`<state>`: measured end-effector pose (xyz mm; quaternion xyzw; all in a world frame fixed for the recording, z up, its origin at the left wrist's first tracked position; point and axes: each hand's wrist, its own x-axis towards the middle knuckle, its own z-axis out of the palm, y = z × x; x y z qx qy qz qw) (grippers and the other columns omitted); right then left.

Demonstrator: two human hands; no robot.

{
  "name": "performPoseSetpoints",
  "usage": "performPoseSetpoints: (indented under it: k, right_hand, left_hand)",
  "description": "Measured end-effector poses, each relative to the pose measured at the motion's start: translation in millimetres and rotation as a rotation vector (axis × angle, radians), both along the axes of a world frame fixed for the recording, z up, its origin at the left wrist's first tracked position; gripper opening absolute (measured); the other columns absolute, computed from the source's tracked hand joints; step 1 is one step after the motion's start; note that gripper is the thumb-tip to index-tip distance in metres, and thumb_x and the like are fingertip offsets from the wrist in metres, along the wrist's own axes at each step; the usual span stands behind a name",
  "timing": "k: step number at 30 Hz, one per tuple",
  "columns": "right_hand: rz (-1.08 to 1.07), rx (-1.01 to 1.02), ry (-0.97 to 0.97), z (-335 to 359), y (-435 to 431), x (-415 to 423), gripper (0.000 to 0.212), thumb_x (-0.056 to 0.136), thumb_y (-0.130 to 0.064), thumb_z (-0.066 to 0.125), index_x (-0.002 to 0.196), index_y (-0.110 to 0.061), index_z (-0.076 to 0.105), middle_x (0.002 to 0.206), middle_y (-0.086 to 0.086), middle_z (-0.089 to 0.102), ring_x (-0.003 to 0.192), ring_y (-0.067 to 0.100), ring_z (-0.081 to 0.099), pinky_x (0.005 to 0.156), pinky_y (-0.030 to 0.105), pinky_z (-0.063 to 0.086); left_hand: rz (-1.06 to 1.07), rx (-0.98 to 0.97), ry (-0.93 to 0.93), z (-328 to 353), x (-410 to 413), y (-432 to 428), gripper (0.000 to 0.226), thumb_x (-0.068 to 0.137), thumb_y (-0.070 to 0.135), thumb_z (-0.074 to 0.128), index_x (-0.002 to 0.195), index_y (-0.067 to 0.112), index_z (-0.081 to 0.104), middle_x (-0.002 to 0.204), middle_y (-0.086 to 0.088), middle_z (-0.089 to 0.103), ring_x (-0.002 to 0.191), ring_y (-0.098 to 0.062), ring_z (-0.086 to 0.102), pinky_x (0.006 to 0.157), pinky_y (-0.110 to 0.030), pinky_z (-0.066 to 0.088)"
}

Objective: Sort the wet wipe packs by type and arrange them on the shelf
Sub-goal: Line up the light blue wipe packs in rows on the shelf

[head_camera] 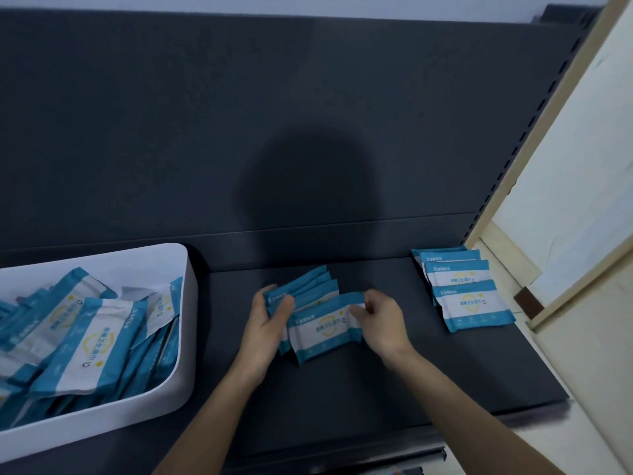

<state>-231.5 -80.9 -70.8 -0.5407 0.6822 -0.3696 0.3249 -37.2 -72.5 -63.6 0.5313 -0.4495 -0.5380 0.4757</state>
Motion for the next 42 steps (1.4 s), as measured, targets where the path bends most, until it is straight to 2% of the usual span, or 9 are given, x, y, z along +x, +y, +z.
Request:
performPoseSetpoints:
  k: [4,6,9,13,18,26,31,38,42]
  right_hand:
    - [0.088,-0.033,-0.008,3,4,10,0.031,0.089,-0.013,0.063,0.068,-0.015,0.040,0.066,-0.006,0.041,0.059,0.004,0.038,0.051,0.013,0.036]
    - [0.105,0.009,-0.053,4,6,12,0.023,0.079,-0.021,0.073,0.095,-0.019,0.055,0.093,-0.006,0.056,0.084,0.004,0.054,0.070,0.012,0.047]
    - [0.190,0.056,-0.092,6,8,3,0.088,0.064,-0.024,0.085,0.137,-0.024,0.036,0.126,-0.010,0.051,0.118,0.005,0.049,0.099,0.018,0.043]
    - [0.257,0.092,-0.146,12,20,-1,0.064,0.065,-0.007,0.086,0.118,-0.020,0.050,0.106,-0.009,0.064,0.099,0.005,0.061,0.078,0.011,0.048]
    - [0.144,0.065,-0.119,5,37,0,0.045,0.070,-0.009,0.082,0.106,-0.016,0.054,0.099,-0.007,0.064,0.091,0.001,0.061,0.072,0.009,0.048]
    - [0.116,0.036,-0.119,3,50,-5,0.068,0.065,-0.004,0.084,0.116,-0.027,0.045,0.103,-0.010,0.065,0.097,0.001,0.064,0.086,0.026,0.054]
    - [0.056,-0.038,-0.116,12,54,-29,0.059,0.068,-0.002,0.082,0.110,-0.024,0.048,0.098,-0.018,0.062,0.091,-0.018,0.056,0.077,0.005,0.044]
    - [0.012,-0.066,-0.199,24,64,-111,0.057,0.072,0.004,0.078,0.119,-0.015,0.053,0.104,-0.007,0.068,0.090,-0.006,0.064,0.074,0.007,0.048]
    - [0.003,-0.065,-0.186,28,70,-166,0.060,0.072,0.004,0.078,0.120,-0.020,0.053,0.105,-0.012,0.065,0.090,-0.012,0.062,0.070,0.005,0.046]
  left_hand:
    - [-0.094,-0.012,-0.173,1,-3,1,0.077,0.072,0.003,0.081,0.129,0.027,0.035,0.113,0.014,0.055,0.098,0.003,0.057,0.072,-0.009,0.051]
    - [-0.097,-0.053,-0.230,1,-3,1,0.074,0.071,0.002,0.081,0.126,0.028,0.040,0.113,0.012,0.055,0.099,0.001,0.057,0.072,-0.011,0.051]
    - [-0.161,-0.103,-0.247,2,-1,3,0.072,0.070,0.001,0.080,0.125,0.030,0.044,0.114,0.013,0.053,0.098,0.003,0.057,0.074,-0.012,0.051]
    - [-0.286,-0.096,-0.237,-1,1,4,0.076,0.067,0.004,0.084,0.124,0.035,0.042,0.118,0.011,0.054,0.105,0.001,0.058,0.086,-0.021,0.052]
    - [-0.463,-0.044,-0.337,-11,11,13,0.103,0.060,0.009,0.087,0.133,0.038,0.021,0.122,0.019,0.051,0.105,0.009,0.055,0.085,-0.014,0.049]
    - [-0.369,-0.150,-0.435,-5,0,22,0.074,0.064,0.014,0.086,0.119,0.031,0.040,0.110,0.017,0.062,0.096,0.012,0.059,0.075,-0.008,0.048]
    - [-0.356,-0.160,-0.414,4,-32,21,0.071,0.068,0.012,0.084,0.120,0.033,0.040,0.112,0.018,0.060,0.101,0.007,0.059,0.080,-0.011,0.049]
    - [-0.373,-0.141,-0.338,17,-117,22,0.072,0.072,0.013,0.081,0.126,0.034,0.038,0.111,0.022,0.058,0.095,0.015,0.057,0.075,-0.006,0.047]
    - [-0.397,-0.093,-0.297,17,-172,24,0.062,0.074,0.014,0.080,0.123,0.028,0.044,0.109,0.018,0.062,0.092,0.010,0.061,0.071,-0.009,0.049]
